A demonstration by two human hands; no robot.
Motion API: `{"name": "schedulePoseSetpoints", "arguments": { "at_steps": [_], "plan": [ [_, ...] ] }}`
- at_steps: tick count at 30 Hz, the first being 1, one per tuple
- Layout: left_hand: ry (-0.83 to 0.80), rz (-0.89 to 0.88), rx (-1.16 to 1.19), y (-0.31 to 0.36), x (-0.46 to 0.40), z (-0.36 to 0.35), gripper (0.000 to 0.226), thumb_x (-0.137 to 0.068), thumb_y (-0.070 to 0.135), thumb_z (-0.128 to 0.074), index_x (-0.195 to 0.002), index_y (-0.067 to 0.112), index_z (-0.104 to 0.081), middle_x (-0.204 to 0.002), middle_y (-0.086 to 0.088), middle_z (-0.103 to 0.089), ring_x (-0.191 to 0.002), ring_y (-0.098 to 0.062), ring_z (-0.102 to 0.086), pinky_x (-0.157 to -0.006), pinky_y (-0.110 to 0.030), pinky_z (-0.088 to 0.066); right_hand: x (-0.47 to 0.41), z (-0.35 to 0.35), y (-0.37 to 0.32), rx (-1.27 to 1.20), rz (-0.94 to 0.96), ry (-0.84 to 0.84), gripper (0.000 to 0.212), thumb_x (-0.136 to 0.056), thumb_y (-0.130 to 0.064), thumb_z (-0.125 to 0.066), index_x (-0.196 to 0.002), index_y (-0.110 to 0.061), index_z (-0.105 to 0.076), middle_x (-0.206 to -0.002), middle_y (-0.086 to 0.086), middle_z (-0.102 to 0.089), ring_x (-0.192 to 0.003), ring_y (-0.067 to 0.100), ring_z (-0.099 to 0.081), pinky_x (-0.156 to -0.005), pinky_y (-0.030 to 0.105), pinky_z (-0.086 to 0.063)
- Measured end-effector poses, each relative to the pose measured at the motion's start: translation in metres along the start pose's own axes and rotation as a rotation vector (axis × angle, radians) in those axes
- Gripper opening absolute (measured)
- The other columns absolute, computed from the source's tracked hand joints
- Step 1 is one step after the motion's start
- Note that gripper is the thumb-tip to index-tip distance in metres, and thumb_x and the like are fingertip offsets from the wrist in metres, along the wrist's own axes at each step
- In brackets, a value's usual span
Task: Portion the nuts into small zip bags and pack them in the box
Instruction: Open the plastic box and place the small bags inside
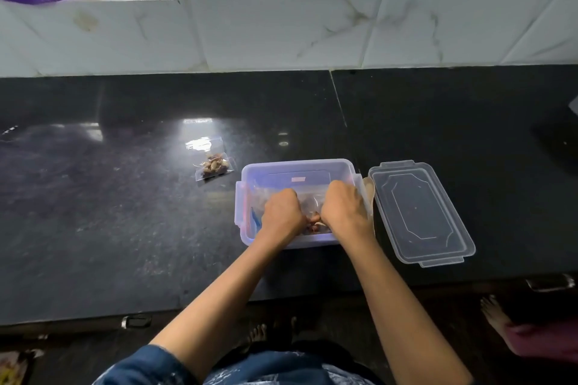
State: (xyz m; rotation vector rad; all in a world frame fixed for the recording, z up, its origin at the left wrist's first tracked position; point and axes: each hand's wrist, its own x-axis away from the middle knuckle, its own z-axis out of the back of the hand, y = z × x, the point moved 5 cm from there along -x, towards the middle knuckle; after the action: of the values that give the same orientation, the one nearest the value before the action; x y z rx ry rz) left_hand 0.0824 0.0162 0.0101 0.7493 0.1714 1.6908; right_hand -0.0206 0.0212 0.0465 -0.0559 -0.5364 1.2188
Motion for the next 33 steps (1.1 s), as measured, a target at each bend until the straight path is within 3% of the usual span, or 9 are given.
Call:
{"name": "schedulePoseSetpoints", "arguments": {
  "at_steps": [5,10,14,18,21,24,30,33],
  "plan": [
    [0.119,-0.048,-0.035,0.002,0.006,0.006,0.021,-0.082,0.023,-0.067,-0.079,0.008,-0.053,-0.083,-0.008,-0.062,-0.077,-0.022,-0.057,-0.065,-0.032,-0.045,0.013,0.007,0.005,0.003,0.076,0.064,0.042,-0.093,-0.009,-0.057,-0.132,-0.010,-0.042,-0.121,0.013,-0.057,-0.109,0.025,-0.058,-0.086,0.034,-0.052],
    [-0.068,-0.003,-0.128,0.004,0.000,-0.002,0.023,-0.083,0.028,-0.068,-0.093,0.008,-0.060,-0.099,-0.011,-0.065,-0.084,-0.021,-0.055,-0.074,-0.029,-0.042,0.008,-0.004,0.006,0.057,0.109,-0.061,0.038,-0.097,-0.010,-0.049,-0.134,-0.016,-0.045,-0.123,0.011,-0.056,-0.109,0.024,-0.058,-0.088,0.035,-0.054],
    [-0.185,0.030,-0.087,0.008,-0.005,-0.011,0.034,-0.088,0.030,-0.062,-0.111,0.005,-0.060,-0.113,-0.014,-0.063,-0.106,-0.027,-0.058,-0.091,-0.033,-0.044,0.004,-0.004,0.005,0.115,0.088,-0.042,0.033,-0.098,-0.013,-0.048,-0.130,-0.013,-0.049,-0.124,0.011,-0.057,-0.111,0.026,-0.059,-0.090,0.037,-0.053],
    [-0.222,0.016,-0.085,0.014,-0.004,-0.011,0.032,-0.091,0.021,-0.056,-0.114,-0.001,-0.058,-0.118,-0.018,-0.061,-0.112,-0.032,-0.056,-0.093,-0.035,-0.044,0.004,-0.007,0.003,0.162,0.057,-0.002,0.034,-0.098,-0.012,-0.047,-0.132,-0.011,-0.048,-0.124,0.013,-0.056,-0.110,0.029,-0.060,-0.086,0.041,-0.056],
    [-0.187,0.005,-0.094,0.015,-0.002,-0.009,0.028,-0.092,0.015,-0.051,-0.113,-0.002,-0.059,-0.119,-0.019,-0.061,-0.112,-0.033,-0.057,-0.089,-0.033,-0.045,0.006,-0.003,0.002,0.199,0.059,0.015,0.031,-0.097,-0.012,-0.049,-0.128,-0.009,-0.051,-0.123,0.011,-0.053,-0.110,0.026,-0.059,-0.085,0.037,-0.056],
    [-0.136,0.025,-0.123,0.013,0.000,-0.005,0.026,-0.091,0.023,-0.057,-0.110,0.005,-0.058,-0.116,-0.012,-0.062,-0.110,-0.027,-0.057,-0.090,-0.032,-0.043,0.009,0.004,0.001,0.196,0.117,0.036,0.028,-0.096,-0.012,-0.053,-0.123,-0.012,-0.052,-0.127,0.009,-0.045,-0.109,0.024,-0.058,-0.082,0.034,-0.053],
    [-0.123,0.104,-0.119,0.010,-0.004,-0.006,0.029,-0.088,0.019,-0.066,-0.113,0.008,-0.057,-0.114,-0.009,-0.059,-0.110,-0.026,-0.056,-0.095,-0.034,-0.043,-0.001,-0.010,0.001,0.201,0.093,-0.061,0.032,-0.095,-0.012,-0.054,-0.127,-0.011,-0.051,-0.120,0.011,-0.059,-0.105,0.027,-0.063,-0.087,0.041,-0.056],
    [-0.104,0.048,-0.109,0.008,-0.003,-0.003,0.022,-0.084,0.018,-0.068,-0.103,0.007,-0.062,-0.101,-0.009,-0.063,-0.100,-0.024,-0.061,-0.085,-0.031,-0.047,-0.006,-0.009,0.003,0.162,0.130,-0.055,0.030,-0.096,-0.012,-0.053,-0.126,-0.011,-0.053,-0.118,0.011,-0.061,-0.101,0.026,-0.064,-0.087,0.038,-0.056]
  ]
}}
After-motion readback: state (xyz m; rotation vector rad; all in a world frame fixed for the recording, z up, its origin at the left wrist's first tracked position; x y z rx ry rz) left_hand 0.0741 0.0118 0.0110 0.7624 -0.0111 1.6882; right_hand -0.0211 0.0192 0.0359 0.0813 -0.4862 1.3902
